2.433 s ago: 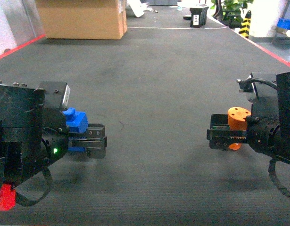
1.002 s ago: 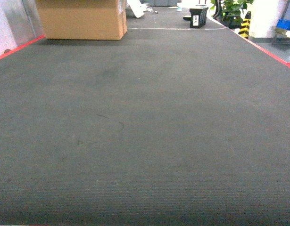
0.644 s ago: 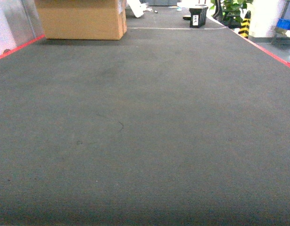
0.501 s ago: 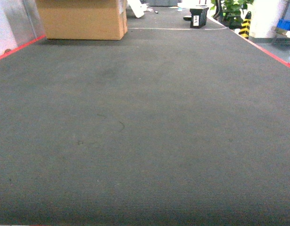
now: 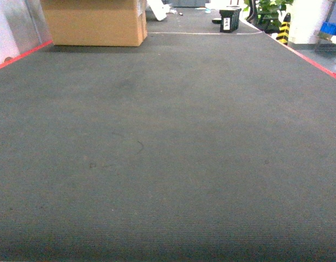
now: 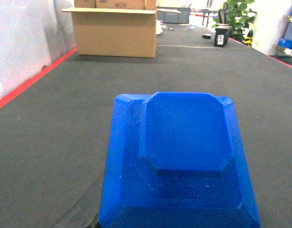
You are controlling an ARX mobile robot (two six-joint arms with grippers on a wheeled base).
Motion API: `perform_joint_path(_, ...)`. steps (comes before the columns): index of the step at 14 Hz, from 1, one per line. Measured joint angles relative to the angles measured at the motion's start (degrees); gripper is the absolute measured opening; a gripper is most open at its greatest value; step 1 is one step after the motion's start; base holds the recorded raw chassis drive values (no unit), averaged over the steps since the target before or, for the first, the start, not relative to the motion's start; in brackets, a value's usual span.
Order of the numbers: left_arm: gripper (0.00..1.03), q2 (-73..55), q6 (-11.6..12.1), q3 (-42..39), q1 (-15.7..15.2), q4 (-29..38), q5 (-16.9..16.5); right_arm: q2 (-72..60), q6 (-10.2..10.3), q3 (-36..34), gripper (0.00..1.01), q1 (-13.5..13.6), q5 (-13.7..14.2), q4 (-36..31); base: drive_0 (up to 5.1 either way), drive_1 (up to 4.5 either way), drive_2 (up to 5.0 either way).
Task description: Sort blue parts and orange caps into right shelf containers
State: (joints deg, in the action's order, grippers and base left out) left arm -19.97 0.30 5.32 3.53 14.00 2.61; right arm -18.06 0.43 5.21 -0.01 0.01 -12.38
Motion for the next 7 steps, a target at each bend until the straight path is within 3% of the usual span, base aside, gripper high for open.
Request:
perform_joint_path(1,0.42,1.4,0.0,-1.0,-3.5,-0.6,-2.1,1.2,0.0,-0.6,0.44,0.0,0.0,0.4,0.0,0.0,0.0)
perform_joint_path(7,0.42,9.2,-0.1,-4.7,-3.4,-2.9,-2.6,8.5,0.0,-4.5,0.44,0.0,0.0,2.7,0.0,0.0,0.0)
